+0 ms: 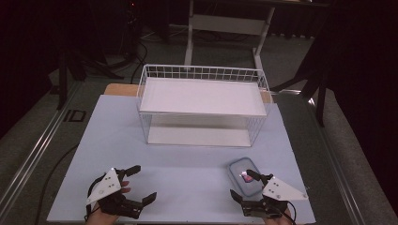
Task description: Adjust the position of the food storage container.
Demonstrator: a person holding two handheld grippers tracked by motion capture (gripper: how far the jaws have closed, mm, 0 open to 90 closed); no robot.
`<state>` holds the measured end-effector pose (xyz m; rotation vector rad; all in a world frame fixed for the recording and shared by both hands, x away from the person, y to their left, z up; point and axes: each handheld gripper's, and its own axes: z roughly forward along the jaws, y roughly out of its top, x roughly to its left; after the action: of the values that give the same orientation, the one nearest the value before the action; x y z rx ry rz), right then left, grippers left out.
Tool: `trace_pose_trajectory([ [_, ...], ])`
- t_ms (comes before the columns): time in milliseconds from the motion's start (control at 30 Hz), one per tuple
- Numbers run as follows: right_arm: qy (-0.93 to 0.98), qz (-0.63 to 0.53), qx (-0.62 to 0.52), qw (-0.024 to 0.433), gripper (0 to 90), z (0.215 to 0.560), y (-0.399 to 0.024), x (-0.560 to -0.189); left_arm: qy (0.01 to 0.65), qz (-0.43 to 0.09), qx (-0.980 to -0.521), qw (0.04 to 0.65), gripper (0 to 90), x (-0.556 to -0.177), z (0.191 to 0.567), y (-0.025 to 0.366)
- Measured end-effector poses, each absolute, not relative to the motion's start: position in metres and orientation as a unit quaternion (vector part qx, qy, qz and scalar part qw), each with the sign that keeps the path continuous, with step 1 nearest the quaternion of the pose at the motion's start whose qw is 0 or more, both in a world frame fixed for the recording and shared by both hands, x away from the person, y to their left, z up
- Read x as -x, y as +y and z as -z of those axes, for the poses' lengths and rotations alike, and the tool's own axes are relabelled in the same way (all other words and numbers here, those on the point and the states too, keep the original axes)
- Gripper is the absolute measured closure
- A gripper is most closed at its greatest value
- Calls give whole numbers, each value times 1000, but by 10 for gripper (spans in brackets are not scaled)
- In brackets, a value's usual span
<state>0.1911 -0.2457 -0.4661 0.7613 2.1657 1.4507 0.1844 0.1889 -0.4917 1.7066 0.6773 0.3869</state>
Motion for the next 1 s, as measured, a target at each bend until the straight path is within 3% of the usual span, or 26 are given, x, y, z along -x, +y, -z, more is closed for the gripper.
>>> trace_pose_trajectory([
  [400,769,-550,-257,203,121,443,-243,-181,289,-171,-735,589,6,-183,492,188],
  [600,777,-534,-275,189,150,433,-245,-182,287,-173,-735,589,6,-182,491,188],
  [733,782,-519,-278,203,242,428,-250,-182,289,-171,-735,589,6,-184,492,188],
  [1000,794,-486,-319,176,564,441,-280,-190,291,-172,-734,589,7,-183,492,187],
])
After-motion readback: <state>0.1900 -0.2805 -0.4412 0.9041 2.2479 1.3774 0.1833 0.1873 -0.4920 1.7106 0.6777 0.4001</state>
